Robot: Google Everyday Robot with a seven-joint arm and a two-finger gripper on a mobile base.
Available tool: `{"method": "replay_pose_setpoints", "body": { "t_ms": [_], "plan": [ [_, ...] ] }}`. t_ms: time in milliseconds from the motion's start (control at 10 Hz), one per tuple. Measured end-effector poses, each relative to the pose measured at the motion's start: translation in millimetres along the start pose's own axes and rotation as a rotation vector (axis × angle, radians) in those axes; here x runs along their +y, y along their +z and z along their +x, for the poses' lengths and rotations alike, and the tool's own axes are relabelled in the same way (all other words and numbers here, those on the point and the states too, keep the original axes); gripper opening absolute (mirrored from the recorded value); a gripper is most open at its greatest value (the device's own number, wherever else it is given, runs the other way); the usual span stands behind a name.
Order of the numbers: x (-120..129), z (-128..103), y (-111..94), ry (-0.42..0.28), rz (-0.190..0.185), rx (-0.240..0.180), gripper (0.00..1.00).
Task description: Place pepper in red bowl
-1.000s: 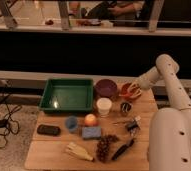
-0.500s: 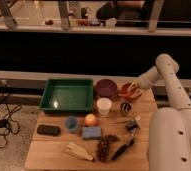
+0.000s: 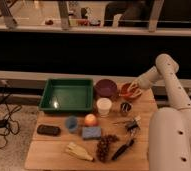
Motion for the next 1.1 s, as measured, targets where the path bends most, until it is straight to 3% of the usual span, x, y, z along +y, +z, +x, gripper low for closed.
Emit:
{"method": "replay_pose_setpoints", "body": {
  "t_ms": [400,500,1100],
  "plan": [
    [0.3,0.2,-0.2,0.0,0.0,0.0,0.74],
    [0.4,0.2,-0.3,0.001,0.0,0.0,0.79],
    [0.7,0.4,-0.5,0.001,0.001,0.0,0.8]
  ]
}}
